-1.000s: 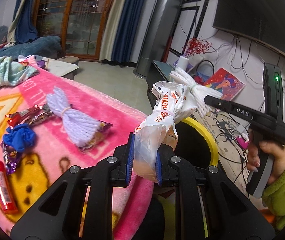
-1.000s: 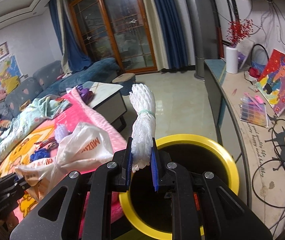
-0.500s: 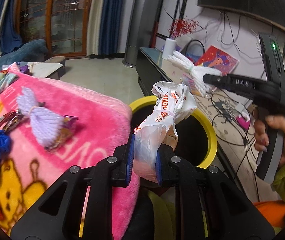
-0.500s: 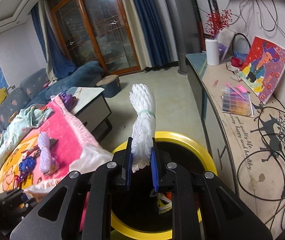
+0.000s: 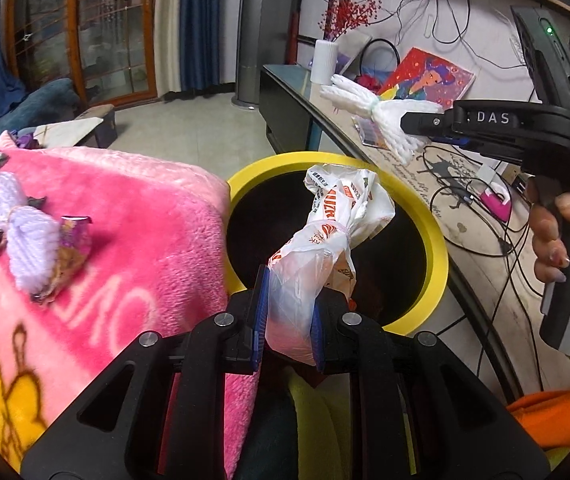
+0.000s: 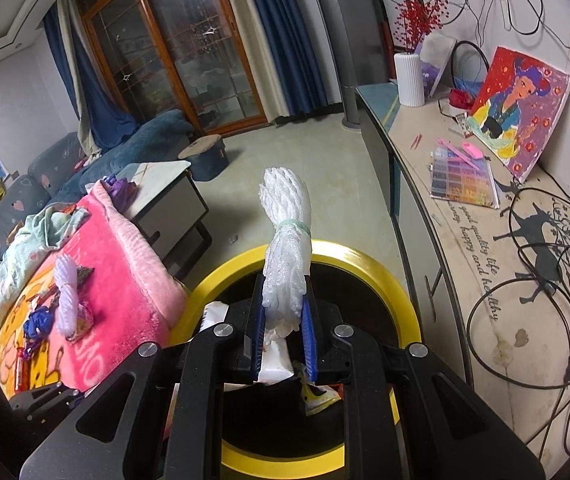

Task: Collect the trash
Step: 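Open both tools to drop the white bag and foam net into the bin, then move both tools back over the blanket toward the red can and purple foam net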

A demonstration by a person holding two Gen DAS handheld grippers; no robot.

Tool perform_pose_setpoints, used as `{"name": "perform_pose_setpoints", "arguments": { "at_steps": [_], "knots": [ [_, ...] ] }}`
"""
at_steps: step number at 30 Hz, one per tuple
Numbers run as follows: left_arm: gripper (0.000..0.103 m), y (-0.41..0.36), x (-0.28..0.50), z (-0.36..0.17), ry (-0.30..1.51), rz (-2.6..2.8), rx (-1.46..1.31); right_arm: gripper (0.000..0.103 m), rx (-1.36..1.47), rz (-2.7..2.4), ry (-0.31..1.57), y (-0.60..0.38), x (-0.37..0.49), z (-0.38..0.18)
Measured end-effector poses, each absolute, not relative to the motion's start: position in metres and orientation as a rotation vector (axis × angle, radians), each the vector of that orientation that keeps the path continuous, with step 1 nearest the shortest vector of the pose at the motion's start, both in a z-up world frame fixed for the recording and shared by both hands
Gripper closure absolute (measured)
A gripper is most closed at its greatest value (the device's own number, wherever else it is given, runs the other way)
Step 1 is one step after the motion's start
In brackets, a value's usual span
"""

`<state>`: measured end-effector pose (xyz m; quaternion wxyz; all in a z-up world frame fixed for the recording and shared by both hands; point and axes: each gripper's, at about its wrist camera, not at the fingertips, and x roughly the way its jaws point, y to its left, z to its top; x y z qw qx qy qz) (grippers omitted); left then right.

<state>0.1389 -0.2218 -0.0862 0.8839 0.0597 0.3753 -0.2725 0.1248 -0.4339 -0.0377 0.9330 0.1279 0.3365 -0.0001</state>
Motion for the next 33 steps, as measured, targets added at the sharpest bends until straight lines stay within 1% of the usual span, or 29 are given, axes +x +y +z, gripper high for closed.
{"name": "perform_pose_setpoints", "arguments": {
  "at_steps": [5, 8, 9, 10, 11, 12, 13, 14, 16, 18, 20, 21, 24, 27, 30, 33],
  "knots": [
    [0.090, -0.228, 0.146, -0.094, 0.800, -0.571, 0.121, 0.087, 0.267, -0.005, 0.710, -0.436, 0.128, -0.045],
    [0.086, -0.231, 0.151, -0.095, 0.796, -0.570, 0.113, 0.085, 0.271, -0.001, 0.722, -0.436, 0.130, -0.048],
    [0.081, -0.230, 0.152, -0.096, 0.795, -0.568, 0.106, 0.084, 0.273, 0.001, 0.726, -0.436, 0.131, -0.049],
    [0.076, -0.230, 0.153, -0.096, 0.796, -0.567, 0.098, 0.079, 0.273, -0.006, 0.728, -0.436, 0.131, -0.050],
    [0.072, -0.227, 0.154, -0.096, 0.793, -0.557, 0.086, 0.077, 0.268, -0.015, 0.729, -0.436, 0.131, -0.051],
    [0.061, -0.225, 0.156, -0.095, 0.789, -0.552, 0.075, 0.072, 0.265, -0.015, 0.731, -0.436, 0.131, -0.052],
    [0.056, -0.221, 0.155, -0.092, 0.779, -0.553, 0.063, 0.065, 0.266, -0.013, 0.734, -0.435, 0.131, -0.053],
    [0.054, -0.219, 0.155, -0.090, 0.767, -0.551, 0.057, 0.062, 0.267, -0.017, 0.734, -0.435, 0.131, -0.053],
    [0.034, -0.212, 0.153, -0.085, 0.742, -0.534, 0.042, 0.062, 0.256, -0.026, 0.734, -0.434, 0.131, -0.053],
    [0.024, -0.204, 0.153, -0.080, 0.727, -0.523, 0.014, 0.061, 0.251, -0.028, 0.730, -0.432, 0.131, -0.052],
    [0.019, -0.196, 0.152, -0.073, 0.705, -0.509, -0.012, 0.058, 0.240, -0.029, 0.721, -0.430, 0.130, -0.049],
    [0.012, -0.193, 0.152, -0.069, 0.694, -0.497, -0.019, 0.055, 0.233, -0.030, 0.712, -0.428, 0.128, -0.048],
    [0.011, -0.183, 0.151, -0.061, 0.675, -0.472, -0.045, 0.051, 0.220, -0.021, 0.693, -0.422, 0.126, -0.043],
    [0.011, -0.173, 0.149, -0.055, 0.662, -0.456, -0.071, 0.051, 0.196, -0.006, 0.677, -0.412, 0.123, -0.037],
    [0.011, -0.165, 0.144, -0.050, 0.641, -0.438, -0.079, 0.044, 0.171, 0.012, 0.659, -0.401, 0.119, -0.032],
    [0.011, -0.156, 0.140, -0.044, 0.617, -0.419, -0.084, 0.044, 0.146, 0.034, 0.643, -0.390, 0.116, -0.027]
  ]
}}
